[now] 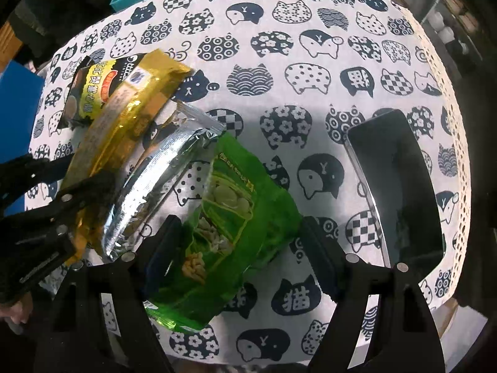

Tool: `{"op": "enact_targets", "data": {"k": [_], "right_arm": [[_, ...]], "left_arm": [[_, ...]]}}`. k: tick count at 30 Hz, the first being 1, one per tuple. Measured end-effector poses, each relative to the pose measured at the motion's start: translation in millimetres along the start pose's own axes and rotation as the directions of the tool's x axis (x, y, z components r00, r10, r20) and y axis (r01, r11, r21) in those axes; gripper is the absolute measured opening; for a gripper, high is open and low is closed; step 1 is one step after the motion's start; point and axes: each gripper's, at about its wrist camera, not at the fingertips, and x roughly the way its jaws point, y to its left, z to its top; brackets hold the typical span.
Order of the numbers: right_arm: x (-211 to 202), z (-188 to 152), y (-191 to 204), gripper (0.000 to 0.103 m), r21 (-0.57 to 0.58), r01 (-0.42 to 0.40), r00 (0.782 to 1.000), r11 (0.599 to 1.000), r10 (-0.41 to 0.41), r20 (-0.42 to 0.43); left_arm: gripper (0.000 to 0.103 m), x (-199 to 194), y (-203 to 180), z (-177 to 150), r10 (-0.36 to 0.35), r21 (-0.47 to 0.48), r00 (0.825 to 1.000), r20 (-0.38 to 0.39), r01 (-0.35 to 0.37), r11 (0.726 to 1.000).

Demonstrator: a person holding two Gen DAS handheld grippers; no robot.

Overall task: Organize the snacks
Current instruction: 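Grasp the green snack bag with the right tool while the left tool grasps another long yellow pack, then lift the green bag with the right tool while the left tool lifts the yellow pack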

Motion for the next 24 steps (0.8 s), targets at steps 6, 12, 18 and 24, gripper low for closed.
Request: {"op": "enact_targets", "data": {"k": [6,12,18,24], "right_arm": [[5,-5,25,0.079,-0.006,0.007,1.000,1.000,-0.007,0.005],[-12,5,28,0.079,0.012,0.011,0.998,1.000,-0.012,0.058],[-15,4,37,0.079,0.050,-0.015,1.000,0.999,0.014,0.025],[0,-8,46,0.079,0.077,-0.016,1.000,0.997,0.017,-0.012]], "left_arm": [[0.029,-4,5,-10,-0.002,-0.003,1.000,-0.010,0.002,1.000],[0.029,-12,14,-19,0.006,-0.013,1.000,-0.008,-0.006,1.000],[0.029,-13,15,-28,0.019,-0.005,1.000,-0.014,-0.019,1.000],[0.030,-7,15,-28,0.021,-0.009,0.999,-0.030,-0.021,1.000]]}}
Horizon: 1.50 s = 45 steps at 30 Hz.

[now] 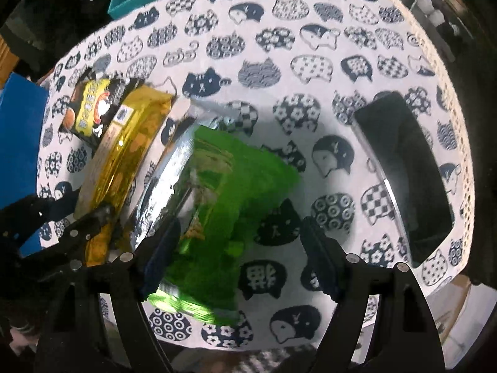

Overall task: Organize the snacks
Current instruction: 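Lift the green bag with the right tool while the left tool lifts the yellow pack, then carry both held bags toward the cardboard box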

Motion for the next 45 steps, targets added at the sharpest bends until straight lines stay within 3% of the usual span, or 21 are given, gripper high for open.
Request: {"op": "enact_targets", "data": {"k": [3,9,13,14,15,16,17,27,37,45], "right_arm": [[15,-5,0,0.079,0.000,-0.008,1.000,1.000,0.008,-0.023],[31,0,11,0.074,-0.044,-0.014,1.000,0.999,0.013,-0.008],[34,10,16,0.047,-0.089,-0.029,1.000,0.996,0.030,0.006],[33,12,18,0.044,-0.097,-0.025,1.000,0.995,0.026,0.010],[34,13,19,0.044,-0.108,-0.017,1.000,0.994,0.019,0.017],[31,18,21,0.043,-0.115,-0.017,1.000,0.993,0.020,0.022],[31,17,24,0.036,-0.120,-0.018,0.999,0.993,0.021,0.026],[6,23,18,0.035,-0.138,-0.004,0.996,0.990,0.016,0.085],[-30,36,44,0.035,-0.175,0.006,0.986,0.985,0.023,0.163],[-54,34,55,0.035,-0.200,-0.011,0.977,0.980,0.053,0.206]], "left_arm": [[0.030,3,1,3,-0.003,-0.005,1.000,-0.004,0.003,1.000],[0.051,16,4,9,-0.003,-0.022,1.000,-0.031,0.002,1.000],[0.051,21,1,10,0.015,0.003,1.000,-0.023,-0.015,1.000],[0.050,21,0,10,0.016,0.007,1.000,-0.021,-0.016,1.000],[0.046,21,0,10,0.017,0.010,1.000,-0.018,-0.017,1.000],[0.032,21,0,10,0.019,0.009,1.000,-0.013,-0.019,1.000],[0.032,21,0,10,0.021,0.008,1.000,-0.013,-0.021,1.000],[0.032,-8,-3,4,0.037,0.015,0.997,0.073,-0.038,0.999],[0.029,-46,2,-4,0.018,-0.011,0.989,0.144,-0.017,1.000],[0.029,-83,16,-15,0.031,-0.051,0.975,0.220,-0.020,0.998]]}}
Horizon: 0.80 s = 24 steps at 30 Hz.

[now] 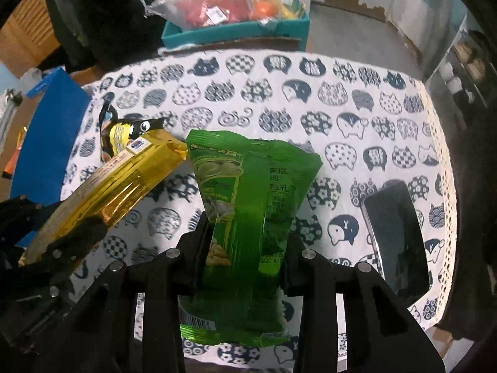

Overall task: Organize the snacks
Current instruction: 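Carry both held bags toward the cardboard box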

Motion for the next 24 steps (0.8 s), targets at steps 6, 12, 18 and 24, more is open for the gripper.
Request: {"op": "enact_targets", "data": {"k": [6,12,18,24], "right_arm": [[-17,12,19,0.035,-0.030,-0.019,0.999,0.999,0.020,0.036],[-29,19,40,0.035,-0.064,-0.034,0.997,0.997,0.038,0.062],[-38,27,63,0.035,-0.097,-0.046,0.995,0.994,0.054,0.078],[-45,37,86,0.035,-0.124,-0.060,0.993,0.990,0.072,0.092]], "left_arm": [[0.029,-30,17,-2,0.024,-0.037,0.997,0.075,-0.022,0.999],[0.029,-52,31,-4,0.028,-0.065,0.991,0.128,-0.019,0.998],[0.029,-76,48,-7,0.048,-0.100,0.982,0.182,-0.030,0.995],[0.029,-102,76,-12,0.106,-0.148,0.964,0.242,-0.071,0.986]]}}
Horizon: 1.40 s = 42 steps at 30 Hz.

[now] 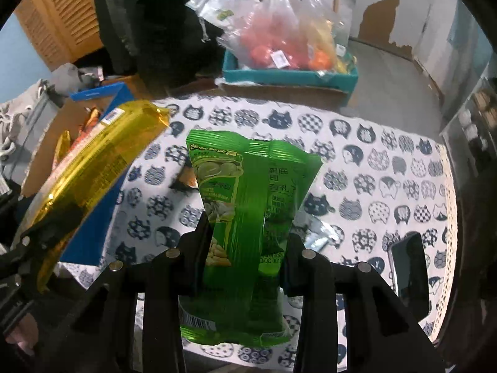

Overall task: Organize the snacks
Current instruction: 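Carry both held bags toward the cardboard box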

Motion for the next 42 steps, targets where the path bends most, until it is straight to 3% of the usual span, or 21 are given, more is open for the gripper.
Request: {"op": "enact_targets", "data": {"k": [22,34,42], "right_arm": [[7,56,118,0.035,-0.148,-0.086,0.996,0.985,0.089,0.016],[28,80,182,0.035,-0.208,-0.146,0.989,0.967,0.144,-0.024],[43,90,220,0.035,-0.240,-0.183,0.983,0.953,0.174,-0.060]], "left_arm": [[0.029,-40,119,-10,0.115,-0.207,0.990,0.084,-0.095,0.974],[0.029,-49,182,-26,0.200,-0.314,0.977,0.078,-0.166,0.935],[0.029,-37,208,-39,0.233,-0.353,0.972,0.032,-0.207,0.913]]}}
